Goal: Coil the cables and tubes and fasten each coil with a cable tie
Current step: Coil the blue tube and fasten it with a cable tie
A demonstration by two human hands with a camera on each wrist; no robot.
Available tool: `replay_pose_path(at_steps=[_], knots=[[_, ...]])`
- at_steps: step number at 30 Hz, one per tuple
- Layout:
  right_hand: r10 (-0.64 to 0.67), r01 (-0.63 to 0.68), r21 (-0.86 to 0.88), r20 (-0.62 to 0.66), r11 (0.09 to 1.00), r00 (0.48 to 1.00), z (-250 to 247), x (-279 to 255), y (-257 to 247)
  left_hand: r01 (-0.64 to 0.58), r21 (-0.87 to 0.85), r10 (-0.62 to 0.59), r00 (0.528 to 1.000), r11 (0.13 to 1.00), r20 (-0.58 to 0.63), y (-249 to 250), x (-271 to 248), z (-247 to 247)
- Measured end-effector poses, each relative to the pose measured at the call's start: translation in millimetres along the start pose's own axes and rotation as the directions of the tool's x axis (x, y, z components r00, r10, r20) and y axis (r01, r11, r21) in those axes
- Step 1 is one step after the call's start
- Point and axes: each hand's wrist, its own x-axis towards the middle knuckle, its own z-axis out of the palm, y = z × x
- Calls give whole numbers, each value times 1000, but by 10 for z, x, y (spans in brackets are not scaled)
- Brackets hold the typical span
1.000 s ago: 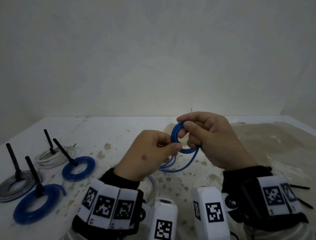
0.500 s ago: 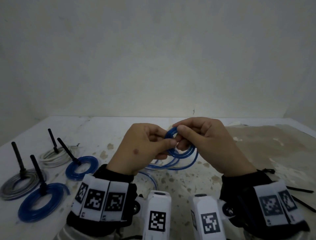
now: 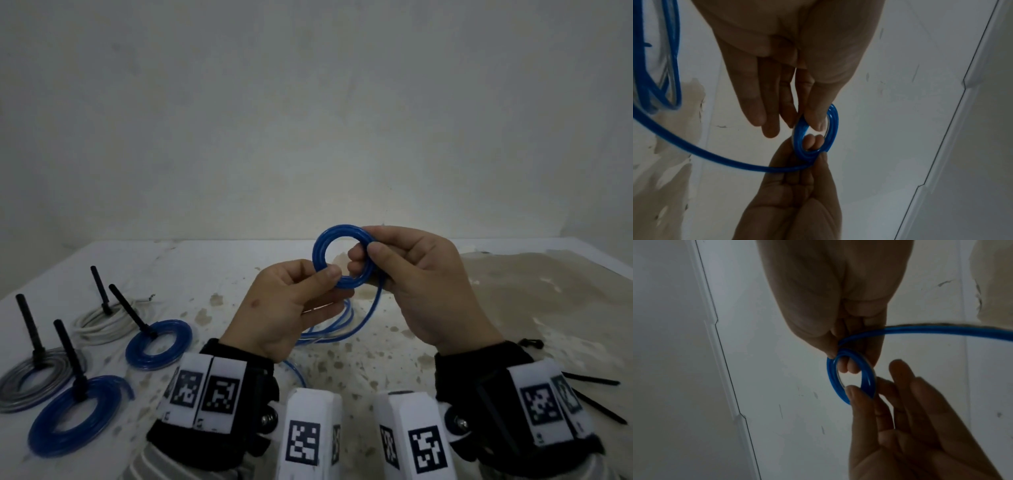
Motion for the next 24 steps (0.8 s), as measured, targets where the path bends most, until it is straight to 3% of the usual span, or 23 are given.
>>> replay_pose_path(at_steps=[5,12,20,24], knots=[[7,-4,-94,26,996,1000,-37,-9,-15,-14,86,14,1000,996,5,-12,6,-14],[101,-102,22,64,995,993,-104,8,-49,12,22,-13,997,1000,72,48,-17,-27],[86,-53,-280,106,958,991,-109,-14,-34,-12,309,5,1000,951,25,94,-17,-99],[92,-41,-334,140,942,986,-108,-22,-40,-91,389,103,995,917,-10,168,-35,-150]])
